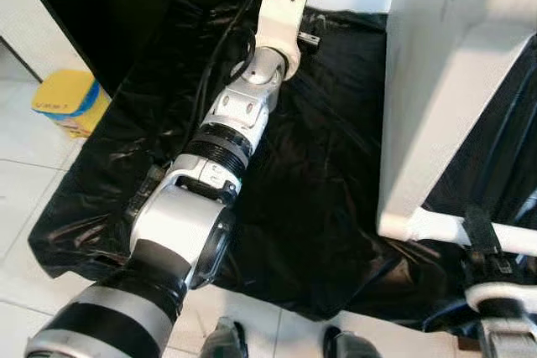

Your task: Building children table

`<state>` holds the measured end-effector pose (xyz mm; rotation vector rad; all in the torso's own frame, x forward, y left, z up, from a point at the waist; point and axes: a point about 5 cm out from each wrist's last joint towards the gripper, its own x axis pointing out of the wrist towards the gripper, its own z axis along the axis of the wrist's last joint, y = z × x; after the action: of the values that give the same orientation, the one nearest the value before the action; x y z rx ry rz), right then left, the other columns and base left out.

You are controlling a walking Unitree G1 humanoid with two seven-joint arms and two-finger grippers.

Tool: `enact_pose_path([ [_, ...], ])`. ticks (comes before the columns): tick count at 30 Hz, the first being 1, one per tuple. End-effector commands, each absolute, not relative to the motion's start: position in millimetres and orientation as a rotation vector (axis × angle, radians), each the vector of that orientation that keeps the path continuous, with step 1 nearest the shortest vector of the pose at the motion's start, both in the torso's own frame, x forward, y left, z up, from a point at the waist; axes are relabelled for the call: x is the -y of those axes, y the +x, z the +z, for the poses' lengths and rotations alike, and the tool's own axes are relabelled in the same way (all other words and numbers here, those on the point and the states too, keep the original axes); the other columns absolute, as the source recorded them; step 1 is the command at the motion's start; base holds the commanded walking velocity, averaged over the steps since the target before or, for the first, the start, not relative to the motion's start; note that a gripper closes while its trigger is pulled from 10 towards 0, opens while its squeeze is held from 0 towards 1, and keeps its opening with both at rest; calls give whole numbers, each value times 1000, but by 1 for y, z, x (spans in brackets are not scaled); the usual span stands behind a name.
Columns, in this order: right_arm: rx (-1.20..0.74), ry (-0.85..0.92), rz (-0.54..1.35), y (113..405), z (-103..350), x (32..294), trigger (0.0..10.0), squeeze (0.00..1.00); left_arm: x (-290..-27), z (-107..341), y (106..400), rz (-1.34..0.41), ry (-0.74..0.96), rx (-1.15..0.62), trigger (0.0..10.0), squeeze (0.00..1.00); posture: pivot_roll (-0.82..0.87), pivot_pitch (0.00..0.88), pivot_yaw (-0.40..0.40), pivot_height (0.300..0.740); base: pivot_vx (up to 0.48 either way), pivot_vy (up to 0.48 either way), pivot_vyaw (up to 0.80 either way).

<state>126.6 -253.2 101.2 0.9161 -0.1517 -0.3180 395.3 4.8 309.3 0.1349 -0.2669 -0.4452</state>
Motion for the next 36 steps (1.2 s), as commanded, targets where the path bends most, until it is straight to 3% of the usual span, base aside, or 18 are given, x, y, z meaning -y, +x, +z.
enact_pose_path([
  [1, 62, 1170, -544, 111, 58, 215, 10000, 0, 0, 310, 394, -472, 167, 276, 10000, 0, -106, 210, 103, 740, 0, 0, 0],
  [5, 80, 1083, -754, 86, 56, 233, 10000, 0, 1, 311, 395, -481, 171, 279, 10000, 0, -127, 230, 126, 740, 0, 0, 0],
  [8, 89, 998, -816, 83, 57, 244, 10000, 0, 2, 311, 395, -484, 168, 278, 10000, 0, -131, 232, 129, 740, 0, 0, 0],
  [10, 170, 772, -825, 100, 80, 263, 10000, 0, 3, 311, 395, -492, 166, 275, 10000, 0, -133, 234, 132, 740, 0, 0, 0],
  [12, 214, 667, -808, 115, 99, 266, 10000, 0, 4, 310, 395, -496, 167, 274, 10000, 0, -129, 233, 127, 740, 0, 0, 0],
  [13, 214, 667, -808, 115, 99, 266, 10000, 0, 4, 310, 395, -496, 167, 274, 10000, 0, -129, 233, 127, 740, 0, 0, 0],
  [17, 291, 525, -778, 159, 148, 259, 10000, 0, 5, 307, 395, -501, 171, 276, 10000, 0, -112, 223, 100, 740, 0, 0, 0],
  [23, 303, 334, -716, 179, 162, 252, 10000, 0, -1, 305, 397, -481, 176, 278, 10000, 0, -82, 211, 66, 740, 0, 0, 0],
  [36, 342, 238, -668, 217, 171, 254, 10000, 0, -7, 295, 395, -502, 145, 282, 10000, 0, -56, 184, 27, 740, 0, 0, 0],
])
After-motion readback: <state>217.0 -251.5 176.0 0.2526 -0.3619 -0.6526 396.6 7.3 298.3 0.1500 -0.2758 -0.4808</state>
